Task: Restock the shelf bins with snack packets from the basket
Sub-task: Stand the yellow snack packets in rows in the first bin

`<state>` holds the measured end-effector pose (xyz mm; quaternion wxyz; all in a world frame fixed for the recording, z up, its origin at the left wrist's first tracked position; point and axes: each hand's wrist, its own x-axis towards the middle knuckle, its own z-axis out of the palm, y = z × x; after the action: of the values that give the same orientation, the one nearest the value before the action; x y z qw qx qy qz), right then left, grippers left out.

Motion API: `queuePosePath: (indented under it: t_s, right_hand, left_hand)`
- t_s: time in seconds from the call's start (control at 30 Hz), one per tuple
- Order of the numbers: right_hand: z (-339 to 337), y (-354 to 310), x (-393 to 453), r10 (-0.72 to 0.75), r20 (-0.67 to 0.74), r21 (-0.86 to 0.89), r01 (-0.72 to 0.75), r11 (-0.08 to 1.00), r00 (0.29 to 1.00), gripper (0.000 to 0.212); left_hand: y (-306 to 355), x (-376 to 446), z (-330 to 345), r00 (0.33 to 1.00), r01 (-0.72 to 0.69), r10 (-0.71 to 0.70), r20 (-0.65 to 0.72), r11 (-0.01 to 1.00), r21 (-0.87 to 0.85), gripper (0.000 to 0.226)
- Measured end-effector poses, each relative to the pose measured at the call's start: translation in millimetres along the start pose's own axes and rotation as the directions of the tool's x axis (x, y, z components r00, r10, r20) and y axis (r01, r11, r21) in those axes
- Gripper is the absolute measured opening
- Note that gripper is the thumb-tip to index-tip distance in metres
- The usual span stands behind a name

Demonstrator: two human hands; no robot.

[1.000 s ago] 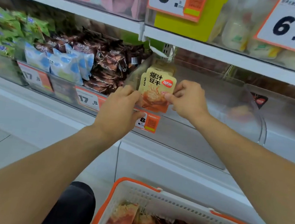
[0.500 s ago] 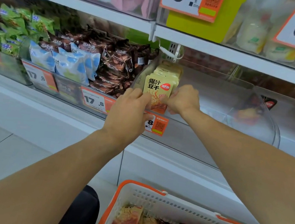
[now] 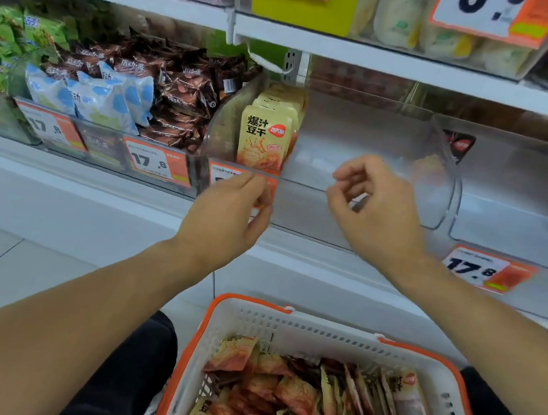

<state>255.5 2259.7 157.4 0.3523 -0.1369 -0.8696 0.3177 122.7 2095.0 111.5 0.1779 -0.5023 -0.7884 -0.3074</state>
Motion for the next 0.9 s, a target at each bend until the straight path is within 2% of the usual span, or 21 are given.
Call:
queuePosePath:
  t_s: [0.07, 0.1, 0.17, 0.2, 0.3, 0.43, 0.5, 0.73, 0.9]
  right_hand:
    - [5.4, 20.4, -45.6, 0.028, 0.122, 0.017, -0.030, 0.999, 0.992, 0.015]
    - [11.2, 35.2, -65.6, 0.069, 0.199, -0.003, -0.070, 0.998, 0.977, 0.017]
    - [26.1, 64.6, -97.1, 0.180, 0.320, -0.088, -0.160, 0.983, 0.930, 0.019]
    - [32.9, 76.7, -109.2, 0.248, 0.364, -0.123, -0.217, 0.968, 0.898, 0.018]
    - [48.1, 104.8, -139.7, 0.405, 0.479, -0.195, -0.356, 0.914, 0.778, 0.011]
    - [58.1, 122.3, -164.0, 0.531, 0.590, -0.339, -0.411, 0.846, 0.607, 0.007]
    - [66.0, 126.2, -172.9, 0.572, 0.606, -0.371, -0.439, 0.818, 0.553, 0.012]
    - [117.6, 124.5, -207.2, 0.688, 0.596, -0.343, -0.644, 0.684, 0.414, 0.018]
    - [143.4, 131.5, -221.5, 0.752, 0.514, -0.331, -0.714, 0.617, 0.412, 0.033]
  left_hand:
    - [11.8, -18.9, 17.1, 0.974, 0.101, -0.086, 0.211, 0.993, -0.059, 0.003]
    - [16.1, -29.5, 28.2, 0.936, 0.145, -0.125, 0.330, 0.989, -0.038, 0.003]
    - [22.7, -55.3, 54.4, 0.812, 0.225, -0.218, 0.542, 0.973, 0.055, 0.010]
    - [26.1, -70.7, 67.8, 0.753, 0.263, -0.265, 0.602, 0.960, 0.094, 0.014]
    - [29.8, -128.0, 108.2, 0.658, 0.390, -0.402, 0.637, 0.905, 0.169, 0.026]
    - [23.7, -198.4, 137.3, 0.506, 0.549, -0.549, 0.665, 0.800, 0.243, 0.043]
    - [16.1, -221.0, 142.6, 0.492, 0.606, -0.567, 0.660, 0.768, 0.208, 0.047]
    - [15.3, -249.0, 133.2, 0.558, 0.599, -0.462, 0.689, 0.799, 0.051, 0.053]
    - [28.2, -258.5, 120.4, 0.596, 0.459, -0.372, 0.712, 0.885, 0.078, 0.057]
